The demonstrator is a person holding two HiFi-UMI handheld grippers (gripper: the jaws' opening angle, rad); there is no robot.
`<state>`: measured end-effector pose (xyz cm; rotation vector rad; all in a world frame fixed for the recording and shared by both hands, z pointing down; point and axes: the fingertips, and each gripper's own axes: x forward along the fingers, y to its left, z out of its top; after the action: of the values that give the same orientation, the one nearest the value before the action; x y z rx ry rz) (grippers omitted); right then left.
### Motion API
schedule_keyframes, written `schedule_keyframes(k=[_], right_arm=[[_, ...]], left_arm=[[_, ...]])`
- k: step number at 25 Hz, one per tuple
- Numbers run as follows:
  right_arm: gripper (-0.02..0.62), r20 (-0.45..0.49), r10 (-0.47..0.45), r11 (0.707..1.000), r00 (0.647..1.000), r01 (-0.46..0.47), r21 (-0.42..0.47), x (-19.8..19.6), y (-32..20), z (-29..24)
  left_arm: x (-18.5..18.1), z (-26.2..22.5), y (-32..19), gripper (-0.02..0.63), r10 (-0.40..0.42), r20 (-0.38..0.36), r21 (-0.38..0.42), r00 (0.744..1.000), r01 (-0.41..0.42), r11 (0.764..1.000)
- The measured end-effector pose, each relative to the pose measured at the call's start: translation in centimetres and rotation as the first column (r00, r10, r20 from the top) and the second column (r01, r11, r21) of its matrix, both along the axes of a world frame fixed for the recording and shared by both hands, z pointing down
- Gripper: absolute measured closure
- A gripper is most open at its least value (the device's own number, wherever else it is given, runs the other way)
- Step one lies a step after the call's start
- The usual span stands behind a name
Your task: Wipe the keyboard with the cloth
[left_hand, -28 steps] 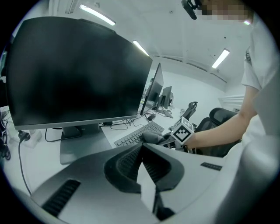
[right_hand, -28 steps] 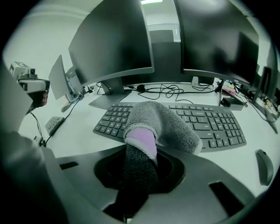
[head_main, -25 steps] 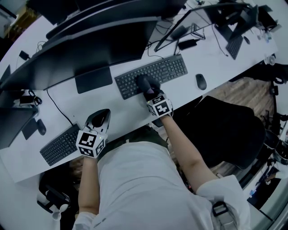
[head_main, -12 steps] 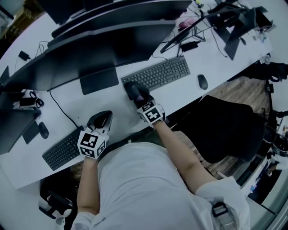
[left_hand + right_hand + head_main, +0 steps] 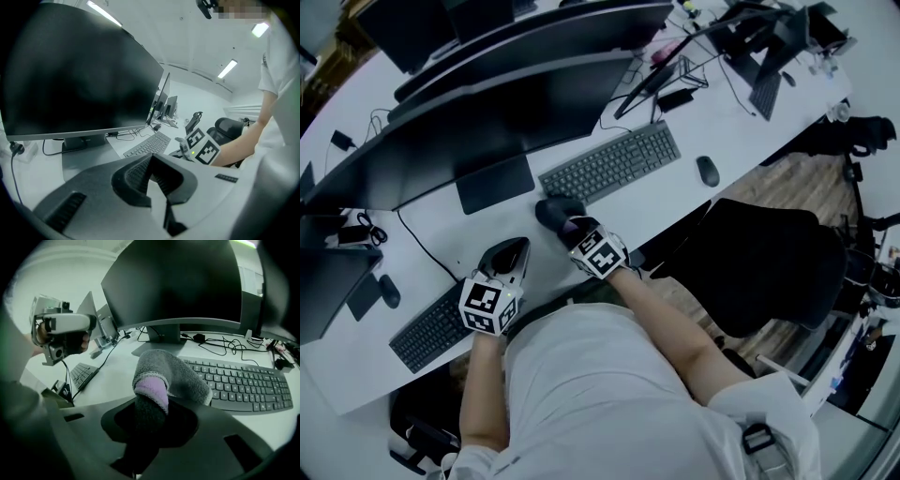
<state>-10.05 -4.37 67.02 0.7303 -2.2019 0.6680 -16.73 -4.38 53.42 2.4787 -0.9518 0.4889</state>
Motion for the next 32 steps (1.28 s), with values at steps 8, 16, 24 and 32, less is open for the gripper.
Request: schedule_keyframes(k=[8, 16, 24, 32], right_arm=[[0.505, 0.097, 0.101, 0.989, 0.99, -0.11, 0.097, 6.4, -0.5, -7.1], [0.505, 0.182, 0.267, 0.931, 0.946, -0.303, 0.206, 16.2, -1.3, -14.9], [0.505, 0.282, 0.37, 0.828, 0.885, -0.452, 0.331, 24.0, -1.1, -22.8], [0.505, 0.326, 0.419, 0.724, 0.847, -0.529, 0.443, 29.8, 0.4, -28.5]], left_arm=[[4.9, -2.0, -1.0, 0.604, 0.025, -0.033, 0.036, 0.999, -0.024, 0.999], [12.7, -6.3, -3.4, 0.604, 0.12, -0.075, 0.12, 0.99, -0.111, 0.987], [19.7, -11.8, -5.1, 0.604, 0.223, -0.117, 0.238, 0.968, -0.191, 0.952], [23.7, -15.6, -5.6, 0.604, 0.27, -0.181, 0.318, 0.946, -0.203, 0.926]])
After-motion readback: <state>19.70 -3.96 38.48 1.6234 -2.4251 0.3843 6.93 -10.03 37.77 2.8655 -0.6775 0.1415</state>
